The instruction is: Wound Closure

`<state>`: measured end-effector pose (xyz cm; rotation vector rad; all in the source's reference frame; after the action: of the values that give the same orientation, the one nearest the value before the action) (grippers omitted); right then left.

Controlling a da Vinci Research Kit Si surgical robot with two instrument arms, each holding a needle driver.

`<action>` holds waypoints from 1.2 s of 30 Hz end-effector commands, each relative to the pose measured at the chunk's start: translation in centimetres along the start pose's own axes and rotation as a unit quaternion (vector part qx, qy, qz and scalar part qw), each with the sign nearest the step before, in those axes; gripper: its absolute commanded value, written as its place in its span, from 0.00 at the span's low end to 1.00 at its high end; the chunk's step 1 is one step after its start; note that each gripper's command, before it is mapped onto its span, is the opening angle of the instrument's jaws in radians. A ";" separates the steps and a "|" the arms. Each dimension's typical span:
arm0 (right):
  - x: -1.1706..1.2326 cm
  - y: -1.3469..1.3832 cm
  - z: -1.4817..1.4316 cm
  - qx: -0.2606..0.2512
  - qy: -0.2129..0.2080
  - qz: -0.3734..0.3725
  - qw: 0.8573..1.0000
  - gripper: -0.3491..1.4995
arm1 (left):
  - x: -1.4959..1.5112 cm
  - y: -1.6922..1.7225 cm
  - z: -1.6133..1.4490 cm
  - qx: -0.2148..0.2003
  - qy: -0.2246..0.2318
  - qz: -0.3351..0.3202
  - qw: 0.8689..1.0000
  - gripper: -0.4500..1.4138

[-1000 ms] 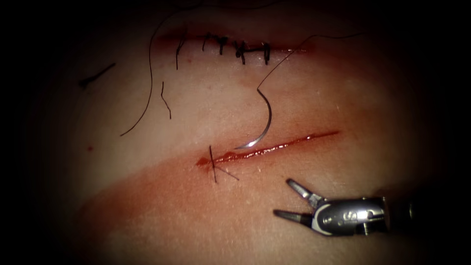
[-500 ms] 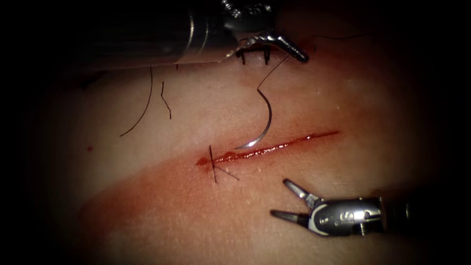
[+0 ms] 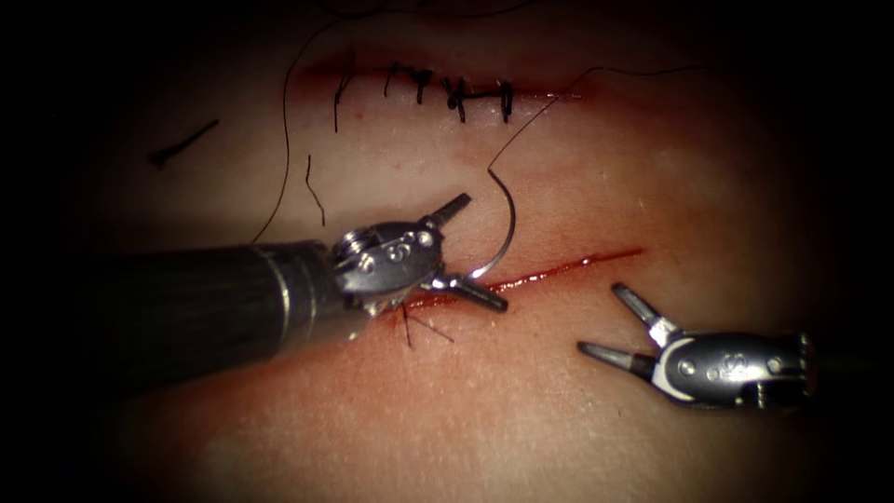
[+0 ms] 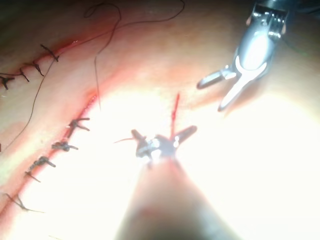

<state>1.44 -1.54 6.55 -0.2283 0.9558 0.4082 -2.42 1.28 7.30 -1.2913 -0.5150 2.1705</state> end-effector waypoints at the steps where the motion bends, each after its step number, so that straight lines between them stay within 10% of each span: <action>1: -0.04 0.02 0.02 0.020 -0.010 0.000 1.000 0.94 | -0.07 -0.03 0.10 -0.008 0.006 0.001 1.000 0.84; 15: 0.04 0.49 0.23 0.076 -0.026 0.006 0.997 0.85 | -0.28 -0.31 -0.01 -0.112 0.107 0.017 0.988 0.58; 36: 0.06 0.56 0.30 0.102 -0.046 -0.007 0.994 0.75 | -0.34 -0.29 0.02 -0.031 0.080 0.003 0.996 0.68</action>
<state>1.42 -0.86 6.61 -0.0330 0.8952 0.3023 -2.17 1.31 7.64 -1.4936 -0.5141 2.0449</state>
